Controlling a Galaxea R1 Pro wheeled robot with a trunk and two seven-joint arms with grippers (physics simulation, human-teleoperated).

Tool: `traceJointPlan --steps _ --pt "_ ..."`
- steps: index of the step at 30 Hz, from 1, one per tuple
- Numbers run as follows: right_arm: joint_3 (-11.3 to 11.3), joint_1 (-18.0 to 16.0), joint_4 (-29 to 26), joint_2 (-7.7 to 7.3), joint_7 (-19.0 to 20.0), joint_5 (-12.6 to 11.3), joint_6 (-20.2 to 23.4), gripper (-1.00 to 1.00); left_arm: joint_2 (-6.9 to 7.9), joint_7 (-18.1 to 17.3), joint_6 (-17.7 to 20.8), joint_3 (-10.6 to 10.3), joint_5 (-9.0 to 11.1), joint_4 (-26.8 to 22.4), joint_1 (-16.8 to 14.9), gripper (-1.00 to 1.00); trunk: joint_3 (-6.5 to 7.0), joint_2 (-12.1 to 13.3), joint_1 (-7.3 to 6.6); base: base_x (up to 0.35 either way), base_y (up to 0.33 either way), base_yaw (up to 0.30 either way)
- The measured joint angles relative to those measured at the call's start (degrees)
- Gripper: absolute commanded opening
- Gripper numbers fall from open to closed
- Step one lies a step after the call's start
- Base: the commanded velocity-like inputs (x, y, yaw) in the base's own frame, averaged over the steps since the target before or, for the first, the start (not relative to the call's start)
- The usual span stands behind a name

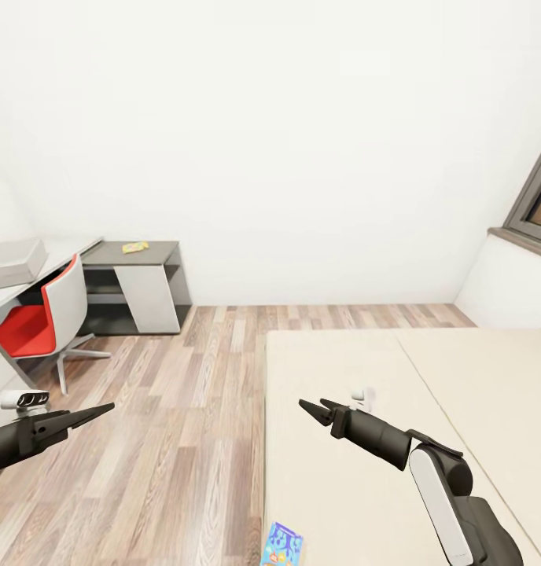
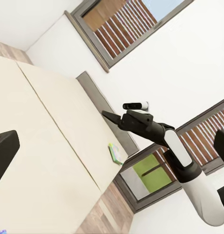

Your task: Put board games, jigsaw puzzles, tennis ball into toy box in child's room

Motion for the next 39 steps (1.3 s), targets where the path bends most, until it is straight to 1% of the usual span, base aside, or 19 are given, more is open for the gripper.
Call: traceJointPlan --steps 39 --pt "0.0 0.0 0.0 0.08 0.0 0.0 0.0 1.00 -0.02 0.0 0.0 0.0 0.0 0.0 0.0 1.00 3.73 0.0 0.00 0.000 0.000 0.000"
